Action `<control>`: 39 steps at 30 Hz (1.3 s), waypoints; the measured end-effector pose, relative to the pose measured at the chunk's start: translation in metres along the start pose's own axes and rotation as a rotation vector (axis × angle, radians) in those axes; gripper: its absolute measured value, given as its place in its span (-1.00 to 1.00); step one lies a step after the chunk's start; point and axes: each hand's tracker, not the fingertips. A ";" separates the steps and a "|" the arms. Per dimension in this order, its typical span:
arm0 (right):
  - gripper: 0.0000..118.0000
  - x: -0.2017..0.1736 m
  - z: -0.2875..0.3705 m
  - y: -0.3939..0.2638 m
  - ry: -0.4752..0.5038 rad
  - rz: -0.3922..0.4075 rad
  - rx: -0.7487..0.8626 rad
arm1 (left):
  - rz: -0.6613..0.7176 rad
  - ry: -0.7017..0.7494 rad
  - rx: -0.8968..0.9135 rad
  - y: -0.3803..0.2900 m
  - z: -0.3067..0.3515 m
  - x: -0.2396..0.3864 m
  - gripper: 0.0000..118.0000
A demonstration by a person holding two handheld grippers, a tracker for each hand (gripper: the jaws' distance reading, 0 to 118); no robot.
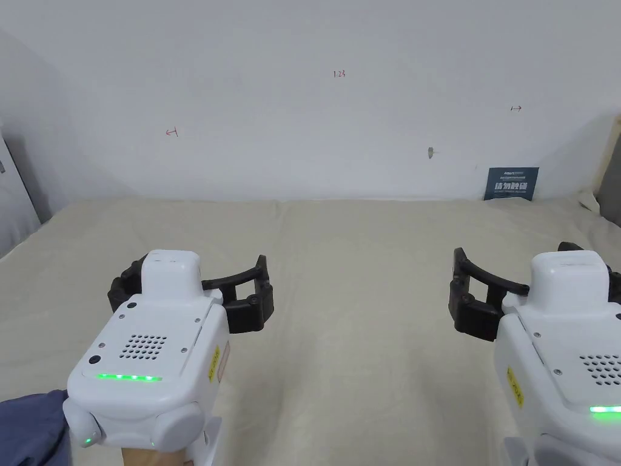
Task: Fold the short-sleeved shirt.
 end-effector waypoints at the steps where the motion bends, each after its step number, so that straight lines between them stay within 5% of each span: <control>1: 0.69 0.000 0.000 0.000 0.000 -0.001 -0.002 | 0.001 0.000 0.000 0.000 0.000 0.000 1.00; 34: 0.69 -0.007 -0.004 0.009 -0.014 -0.001 -0.085 | 0.026 0.003 -0.011 0.002 -0.002 -0.005 1.00; 39: 0.69 -0.011 -0.007 0.020 -0.089 -0.123 -0.263 | 0.035 -0.001 -0.010 0.003 0.000 -0.006 1.00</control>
